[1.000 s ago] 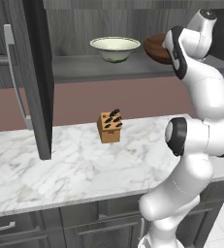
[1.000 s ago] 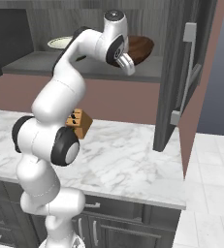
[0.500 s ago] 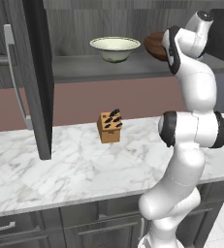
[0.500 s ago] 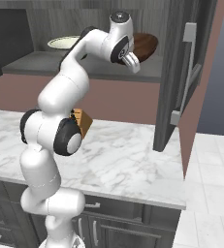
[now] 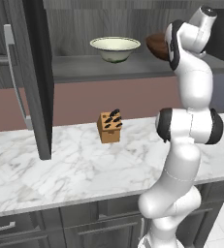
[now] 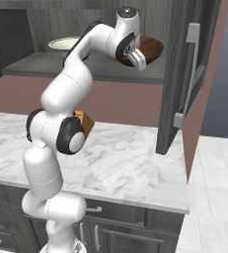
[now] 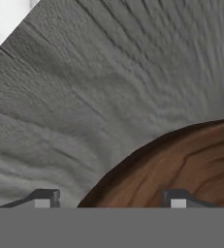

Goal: Open the cabinet. Pick the bowls from the counter and place them in the cabinet. Then close the cabinet.

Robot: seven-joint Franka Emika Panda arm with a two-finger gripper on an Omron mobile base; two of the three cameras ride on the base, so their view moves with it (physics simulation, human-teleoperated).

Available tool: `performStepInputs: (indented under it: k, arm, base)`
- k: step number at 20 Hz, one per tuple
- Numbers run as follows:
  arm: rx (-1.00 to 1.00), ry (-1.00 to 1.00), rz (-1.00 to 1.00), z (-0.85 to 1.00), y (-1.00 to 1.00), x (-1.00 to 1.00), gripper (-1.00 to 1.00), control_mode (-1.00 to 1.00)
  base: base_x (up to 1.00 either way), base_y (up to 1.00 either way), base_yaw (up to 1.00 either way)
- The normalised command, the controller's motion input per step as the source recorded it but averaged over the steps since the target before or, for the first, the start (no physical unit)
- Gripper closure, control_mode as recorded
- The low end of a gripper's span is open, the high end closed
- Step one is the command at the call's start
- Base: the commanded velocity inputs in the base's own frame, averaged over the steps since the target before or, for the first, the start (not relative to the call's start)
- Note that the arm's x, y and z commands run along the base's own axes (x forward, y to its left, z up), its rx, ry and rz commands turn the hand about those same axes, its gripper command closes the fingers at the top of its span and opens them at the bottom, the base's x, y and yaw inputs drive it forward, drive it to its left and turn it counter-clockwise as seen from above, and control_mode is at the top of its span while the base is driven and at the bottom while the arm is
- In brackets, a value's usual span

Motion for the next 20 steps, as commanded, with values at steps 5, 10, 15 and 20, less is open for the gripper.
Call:
performStepInputs:
  k: [5,10,15,20]
  arm:
    - [-0.01,-0.07,0.0,0.12,0.14,0.0,-1.0,-1.0]
    - [-0.04,-0.21,0.01,0.0,0.08,-0.01,-1.0,-1.0]
    - [-0.07,-0.34,0.02,0.0,0.03,-0.1,-1.0,-1.0]
    - [-0.1,-0.3,0.03,0.02,0.13,-0.27,-1.0,-1.0]
  base:
    - [0.0,0.0,0.0]
    - [0.0,0.0,0.0]
    - [0.0,0.0,0.0]
    - [0.0,0.0,0.0]
